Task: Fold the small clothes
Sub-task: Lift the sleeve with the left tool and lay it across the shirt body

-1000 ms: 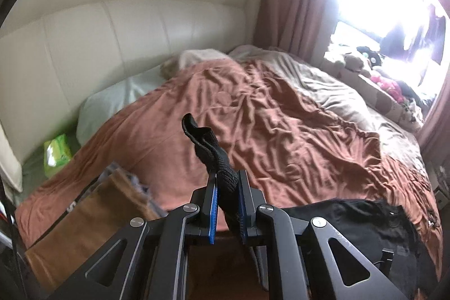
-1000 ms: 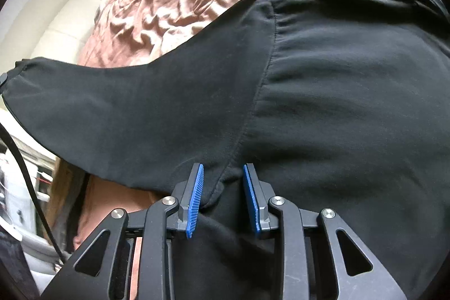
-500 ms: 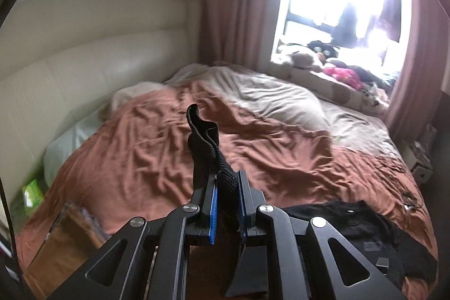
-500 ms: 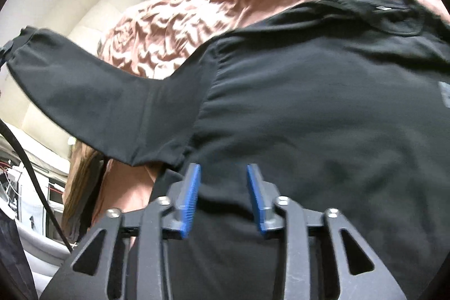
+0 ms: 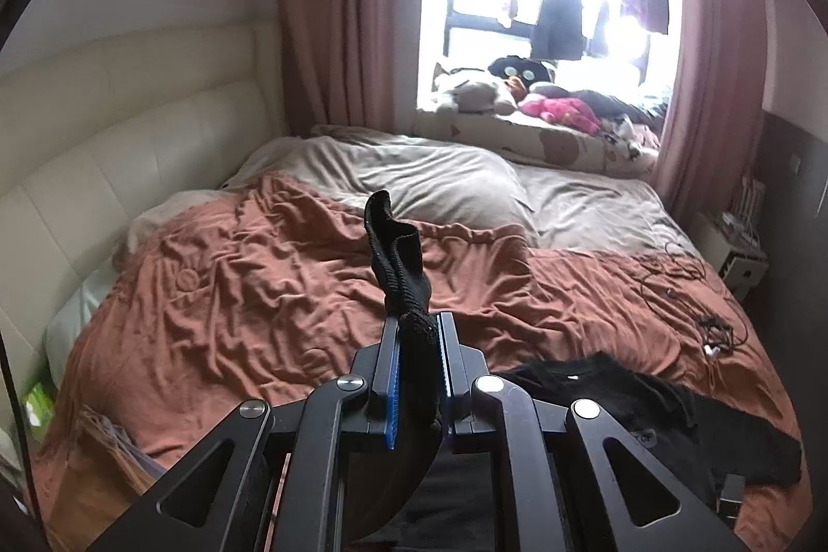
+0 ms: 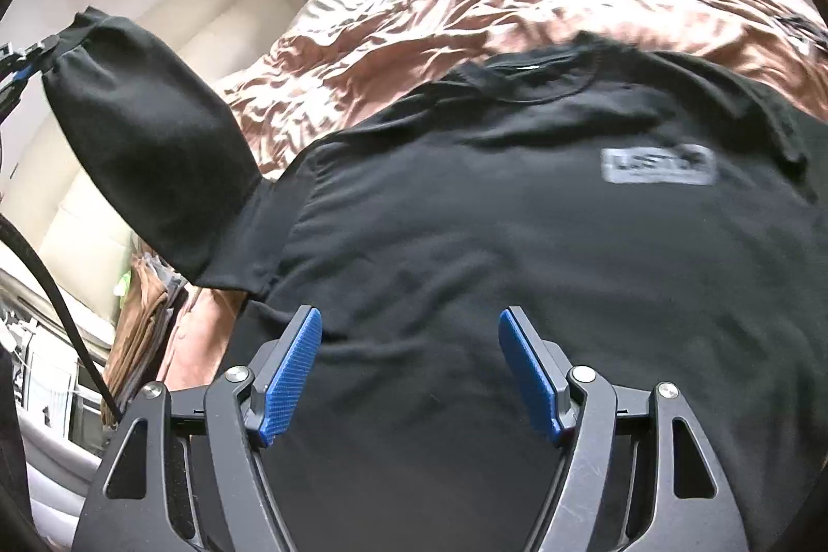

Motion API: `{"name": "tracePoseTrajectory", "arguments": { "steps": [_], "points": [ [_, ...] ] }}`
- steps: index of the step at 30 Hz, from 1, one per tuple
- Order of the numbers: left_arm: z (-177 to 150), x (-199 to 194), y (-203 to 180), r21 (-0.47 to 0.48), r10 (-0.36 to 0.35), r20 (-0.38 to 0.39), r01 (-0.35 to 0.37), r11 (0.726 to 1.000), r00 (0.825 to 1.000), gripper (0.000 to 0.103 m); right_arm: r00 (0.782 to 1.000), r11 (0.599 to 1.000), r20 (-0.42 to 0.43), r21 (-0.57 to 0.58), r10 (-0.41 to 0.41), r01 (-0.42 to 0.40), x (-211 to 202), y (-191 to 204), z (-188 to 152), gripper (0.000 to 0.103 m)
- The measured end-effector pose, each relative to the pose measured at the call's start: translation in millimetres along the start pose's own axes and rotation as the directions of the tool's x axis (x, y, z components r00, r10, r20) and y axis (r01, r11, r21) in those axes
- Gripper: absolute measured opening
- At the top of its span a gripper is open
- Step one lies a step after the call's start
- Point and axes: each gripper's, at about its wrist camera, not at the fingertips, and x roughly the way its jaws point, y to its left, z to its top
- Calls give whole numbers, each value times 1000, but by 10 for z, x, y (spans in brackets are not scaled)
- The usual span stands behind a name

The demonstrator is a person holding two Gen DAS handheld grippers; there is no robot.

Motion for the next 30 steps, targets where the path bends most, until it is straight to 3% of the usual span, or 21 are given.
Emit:
{"name": "tracePoseTrajectory", "arguments": {
  "steps": [4, 8, 16, 21, 30],
  "points": [
    [32, 26, -295, 31, -3, -9, 3, 1000, 1000, 13, 1000, 1000, 20, 9, 14, -14, -354, -253, -174, 70],
    [55, 68, -585, 63, -4, -14, 5, 998, 1000, 13, 999, 999, 41, 32, -26, 24, -602, -604, -318, 70],
    [78, 163, -1221, 123, -14, -32, 18, 992, 999, 13, 996, 988, 67, 142, -63, 53, -767, -1167, -520, 70],
    [11, 199, -1601, 157, -58, -45, 64, 985, 997, 13, 991, 981, 90, 179, -97, 80, -903, -1295, -476, 70],
    [-304, 336, -2142, 192, -177, -127, 200, 961, 976, 13, 990, 971, 91, 220, -112, 89, -1064, -1392, -512, 70]
  ]
}}
